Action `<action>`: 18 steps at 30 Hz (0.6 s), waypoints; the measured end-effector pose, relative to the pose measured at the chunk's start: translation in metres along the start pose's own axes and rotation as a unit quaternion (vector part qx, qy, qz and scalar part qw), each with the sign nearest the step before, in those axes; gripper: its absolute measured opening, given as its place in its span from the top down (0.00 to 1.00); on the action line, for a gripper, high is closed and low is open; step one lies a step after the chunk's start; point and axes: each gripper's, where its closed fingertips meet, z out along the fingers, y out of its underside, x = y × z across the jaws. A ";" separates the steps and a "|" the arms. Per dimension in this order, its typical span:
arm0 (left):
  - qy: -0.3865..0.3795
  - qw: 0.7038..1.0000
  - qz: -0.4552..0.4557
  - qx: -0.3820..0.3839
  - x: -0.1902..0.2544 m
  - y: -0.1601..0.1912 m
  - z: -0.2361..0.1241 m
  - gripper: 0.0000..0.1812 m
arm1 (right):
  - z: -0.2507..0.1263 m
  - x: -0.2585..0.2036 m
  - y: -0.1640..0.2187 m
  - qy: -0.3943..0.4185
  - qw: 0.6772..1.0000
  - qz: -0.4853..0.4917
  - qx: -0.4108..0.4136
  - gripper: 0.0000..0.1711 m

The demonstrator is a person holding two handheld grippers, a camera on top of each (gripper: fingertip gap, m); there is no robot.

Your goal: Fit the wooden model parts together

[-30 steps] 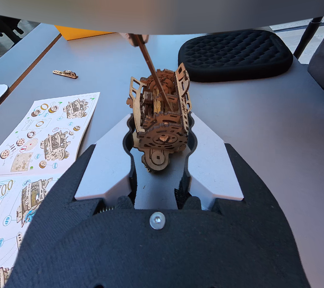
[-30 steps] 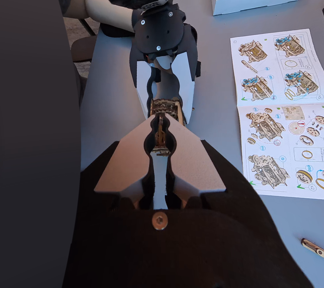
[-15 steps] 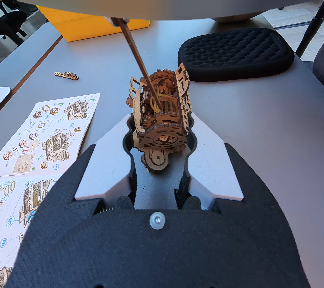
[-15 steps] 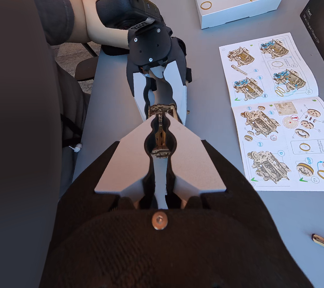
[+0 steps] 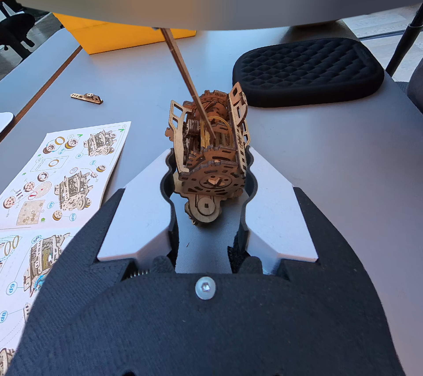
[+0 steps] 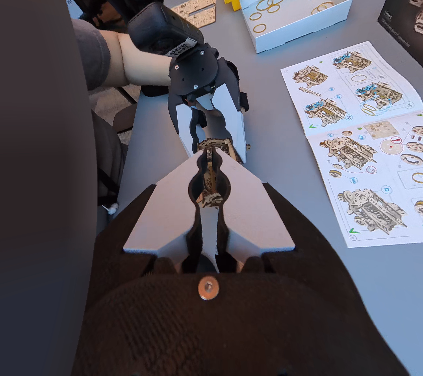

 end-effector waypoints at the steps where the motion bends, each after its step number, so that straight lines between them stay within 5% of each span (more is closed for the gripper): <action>1: 0.000 1.000 -0.001 0.000 0.000 0.000 0.000 0.67 | -0.002 0.000 0.002 -0.005 1.000 0.014 0.005 0.99; 18: -0.009 1.000 0.007 -0.006 0.001 -0.001 0.001 0.67 | 0.014 -0.003 0.011 -0.001 1.000 0.015 -0.023 1.00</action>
